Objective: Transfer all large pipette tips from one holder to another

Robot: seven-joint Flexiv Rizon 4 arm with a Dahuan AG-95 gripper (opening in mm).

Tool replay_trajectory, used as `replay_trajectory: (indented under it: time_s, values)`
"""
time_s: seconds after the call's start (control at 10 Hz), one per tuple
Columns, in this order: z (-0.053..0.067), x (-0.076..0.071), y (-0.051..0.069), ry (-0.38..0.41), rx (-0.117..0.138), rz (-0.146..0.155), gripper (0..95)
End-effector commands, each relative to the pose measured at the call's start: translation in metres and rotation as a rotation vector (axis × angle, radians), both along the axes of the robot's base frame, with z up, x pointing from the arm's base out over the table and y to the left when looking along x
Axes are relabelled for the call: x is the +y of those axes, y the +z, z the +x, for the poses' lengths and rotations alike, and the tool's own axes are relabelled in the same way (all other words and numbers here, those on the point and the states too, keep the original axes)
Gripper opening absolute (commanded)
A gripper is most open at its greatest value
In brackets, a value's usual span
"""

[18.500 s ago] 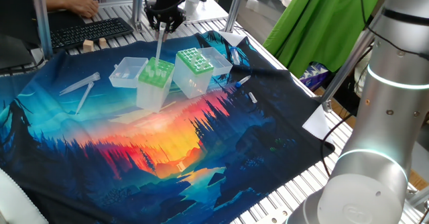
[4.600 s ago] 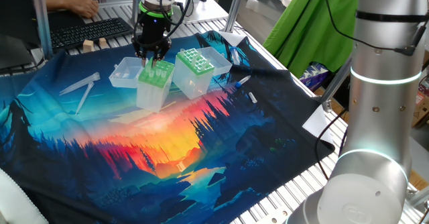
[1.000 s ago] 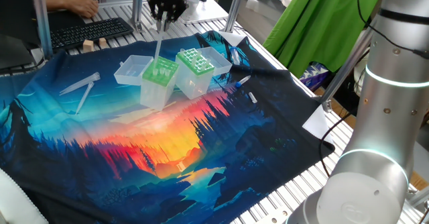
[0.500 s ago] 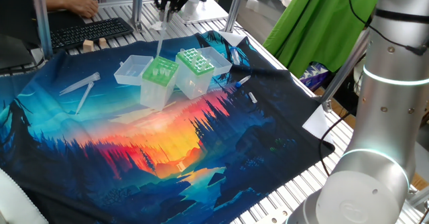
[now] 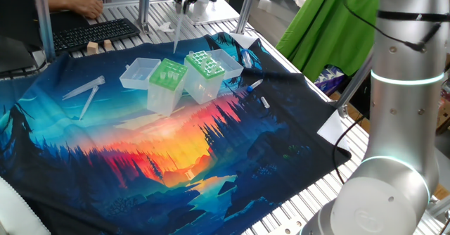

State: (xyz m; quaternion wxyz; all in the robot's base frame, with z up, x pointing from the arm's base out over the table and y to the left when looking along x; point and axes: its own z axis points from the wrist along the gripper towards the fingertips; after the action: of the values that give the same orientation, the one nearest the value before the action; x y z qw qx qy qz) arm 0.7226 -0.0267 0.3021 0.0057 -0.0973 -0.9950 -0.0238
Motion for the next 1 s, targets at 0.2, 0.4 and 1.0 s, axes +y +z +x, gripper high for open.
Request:
replay_trajectory:
  time_s: [0.2,0.4,1.0]
  values:
    - [-0.002,-0.019,-0.006,0.036,-0.017,0.001,0.0]
    - [0.001,-0.027,-0.009,0.053,-0.028,0.000,0.0]
    - [-0.006,-0.052,-0.012,0.104,-0.032,0.000,0.0]
